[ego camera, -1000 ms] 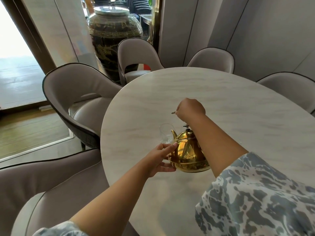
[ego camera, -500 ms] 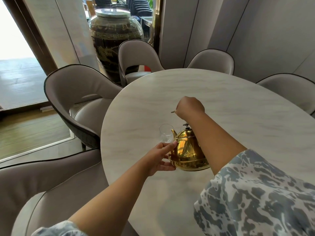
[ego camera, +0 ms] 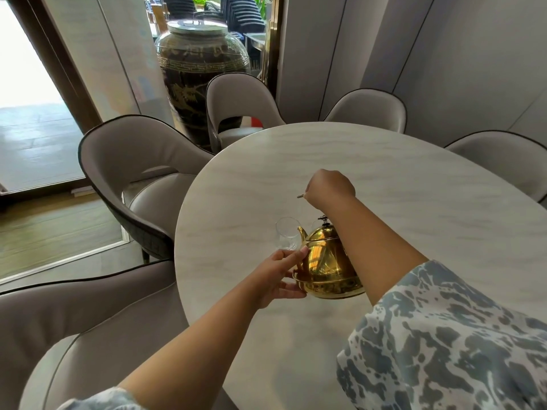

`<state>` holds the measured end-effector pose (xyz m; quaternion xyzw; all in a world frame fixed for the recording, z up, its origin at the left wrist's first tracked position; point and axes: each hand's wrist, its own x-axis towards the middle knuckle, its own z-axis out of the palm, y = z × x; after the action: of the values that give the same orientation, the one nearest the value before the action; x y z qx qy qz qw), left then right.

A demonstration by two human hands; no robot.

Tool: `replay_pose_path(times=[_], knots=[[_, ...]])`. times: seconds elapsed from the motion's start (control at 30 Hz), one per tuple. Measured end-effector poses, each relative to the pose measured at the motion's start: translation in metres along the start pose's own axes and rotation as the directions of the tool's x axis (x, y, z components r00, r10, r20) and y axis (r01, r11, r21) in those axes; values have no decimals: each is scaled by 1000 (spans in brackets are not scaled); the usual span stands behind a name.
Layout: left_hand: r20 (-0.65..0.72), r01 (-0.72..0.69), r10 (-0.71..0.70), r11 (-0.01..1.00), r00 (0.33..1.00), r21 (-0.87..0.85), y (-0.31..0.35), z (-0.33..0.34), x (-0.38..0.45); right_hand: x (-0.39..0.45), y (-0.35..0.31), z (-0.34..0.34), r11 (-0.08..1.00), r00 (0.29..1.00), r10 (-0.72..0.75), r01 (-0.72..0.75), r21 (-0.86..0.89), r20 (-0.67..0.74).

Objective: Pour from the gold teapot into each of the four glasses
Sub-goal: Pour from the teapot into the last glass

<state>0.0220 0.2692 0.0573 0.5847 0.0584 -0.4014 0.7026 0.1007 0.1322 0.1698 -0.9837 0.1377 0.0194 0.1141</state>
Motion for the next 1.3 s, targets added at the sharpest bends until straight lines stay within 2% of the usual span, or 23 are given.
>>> replay_pose_path(times=[1.3], knots=[[16,-6,6,1000,1000,7,5,-1,1,3,-5,-7,999,1000,-6,7,-51,14]])
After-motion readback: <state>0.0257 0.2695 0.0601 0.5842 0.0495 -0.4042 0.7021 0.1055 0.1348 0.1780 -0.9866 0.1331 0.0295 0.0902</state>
